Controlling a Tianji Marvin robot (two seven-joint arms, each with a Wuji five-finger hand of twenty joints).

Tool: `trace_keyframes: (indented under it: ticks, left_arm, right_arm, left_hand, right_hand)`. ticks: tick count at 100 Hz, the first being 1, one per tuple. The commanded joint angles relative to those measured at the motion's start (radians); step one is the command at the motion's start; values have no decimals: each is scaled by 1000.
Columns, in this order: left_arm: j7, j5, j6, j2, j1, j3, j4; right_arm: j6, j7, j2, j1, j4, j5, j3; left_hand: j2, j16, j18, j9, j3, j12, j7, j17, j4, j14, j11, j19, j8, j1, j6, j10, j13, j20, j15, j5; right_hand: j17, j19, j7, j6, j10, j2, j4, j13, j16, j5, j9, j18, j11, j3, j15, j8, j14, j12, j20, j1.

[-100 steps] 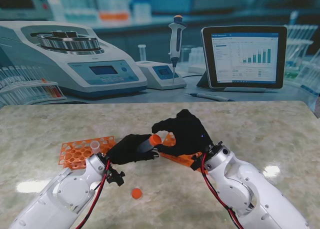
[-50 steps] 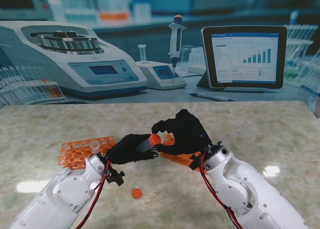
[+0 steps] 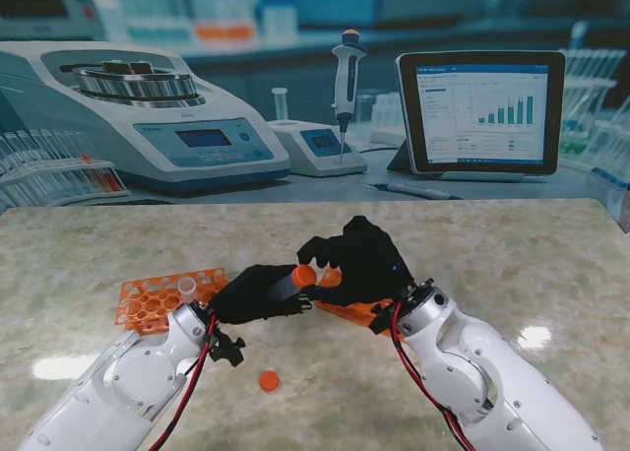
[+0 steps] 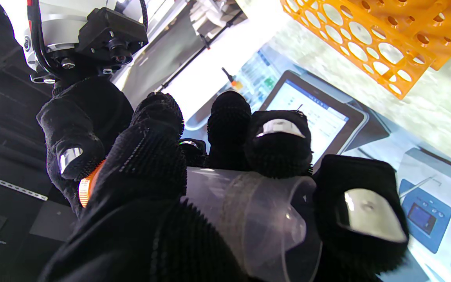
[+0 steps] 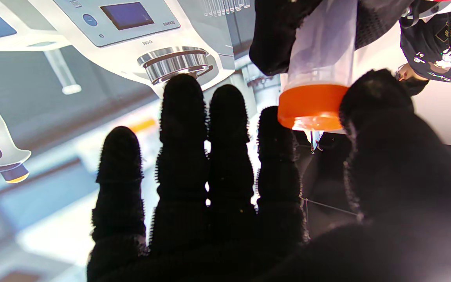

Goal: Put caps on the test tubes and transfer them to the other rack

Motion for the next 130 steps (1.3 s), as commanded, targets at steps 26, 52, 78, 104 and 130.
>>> trace_keyframes:
  ticks: [26,52,78,104,130]
  left_arm:
    - [0,3,-12,-2,4,3,-11]
    - [0,5,-17,-2,5,2,-11]
    - [2,8,-21,-1,8,0,-13]
    - [4,11,-25,-1,10,-1,-14]
    - [7,13,-27,-2,11,-2,-14]
  right_arm:
    - [17,-18,-10,3,20,0,-19]
    - [37,-51,-14,12,31,-8,-35]
    - [60,-84,-15,22,45,-31,-57]
    - [80,-106,-18,34,59,-39,-74]
    - [94,-123,-20,45,73,-42,-92]
  left_hand:
    - [55,13,-139,11,4,16,23,19,-4,-39,22,185,32,28,-49,-41,65,-3,31,-3]
    - [54,13,-139,11,4,16,23,19,-4,-39,22,185,32,28,-49,-42,65,-3,31,-3]
    - [55,13,-139,10,4,16,23,20,-5,-39,21,184,32,27,-50,-42,65,-3,31,-3]
    - [54,13,-139,10,4,17,22,20,-4,-39,22,186,31,28,-50,-42,64,-4,31,-3]
    - [55,13,-138,10,4,17,23,19,-4,-39,21,186,31,27,-50,-43,64,-4,31,-3]
  right_hand:
    - [28,40,166,-226,-47,16,-3,84,23,122,78,-22,35,66,59,47,-28,46,24,137]
    - [41,56,181,-226,-50,1,-6,106,29,153,109,-24,57,63,87,60,-27,55,26,114]
    - [39,68,203,-231,-51,-22,-7,112,33,173,116,-24,110,70,113,86,-26,55,30,72]
    - [43,79,219,-240,-48,-48,-6,120,40,193,123,-23,168,67,139,114,-29,73,35,42]
    - [49,86,233,-254,-53,-97,-5,129,47,212,129,-23,210,83,168,129,-32,79,39,15]
